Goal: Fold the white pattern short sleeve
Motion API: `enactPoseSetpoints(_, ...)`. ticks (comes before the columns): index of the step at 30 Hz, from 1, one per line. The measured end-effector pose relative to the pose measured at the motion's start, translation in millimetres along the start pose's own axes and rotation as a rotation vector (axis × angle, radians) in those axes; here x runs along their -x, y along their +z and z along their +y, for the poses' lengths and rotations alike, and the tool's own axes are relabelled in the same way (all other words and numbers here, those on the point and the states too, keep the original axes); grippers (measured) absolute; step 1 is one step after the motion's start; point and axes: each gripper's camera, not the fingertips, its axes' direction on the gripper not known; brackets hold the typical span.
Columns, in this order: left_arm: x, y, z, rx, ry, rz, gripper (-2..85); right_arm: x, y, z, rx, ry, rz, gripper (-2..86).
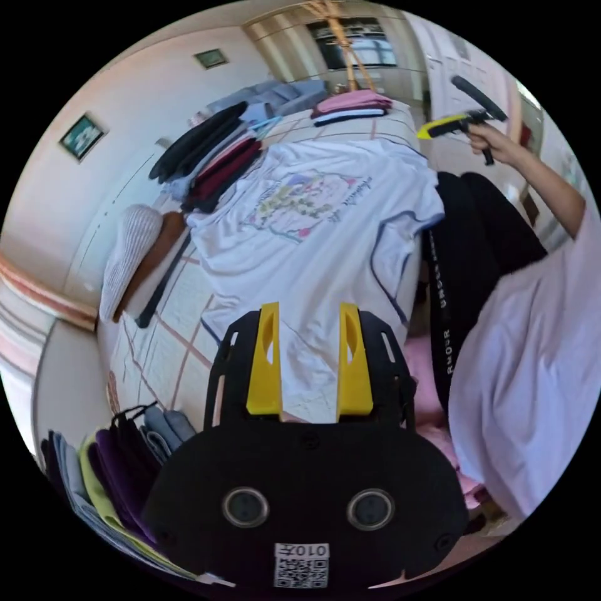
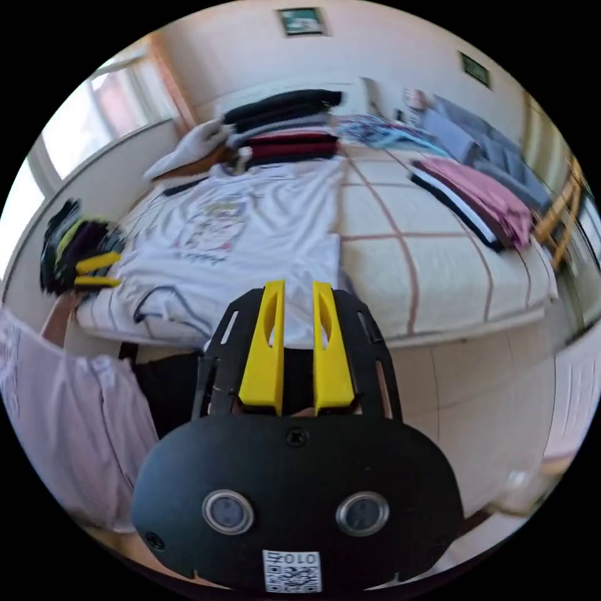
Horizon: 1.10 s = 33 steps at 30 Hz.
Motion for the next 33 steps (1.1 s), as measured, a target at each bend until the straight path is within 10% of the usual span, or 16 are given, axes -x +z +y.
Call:
enactPoseSetpoints(8, -76, 22, 6, -0.019, 0.358, 0.021, 13.4, 126, 26, 30, 0.140, -0.677, 0.035, 11.1)
enactPoseSetpoints(33, -58, 79, -13, 0.174, 0.462, 0.160, 0.5, 100, -19, 12, 0.364, -0.746, -0.071, 3.3)
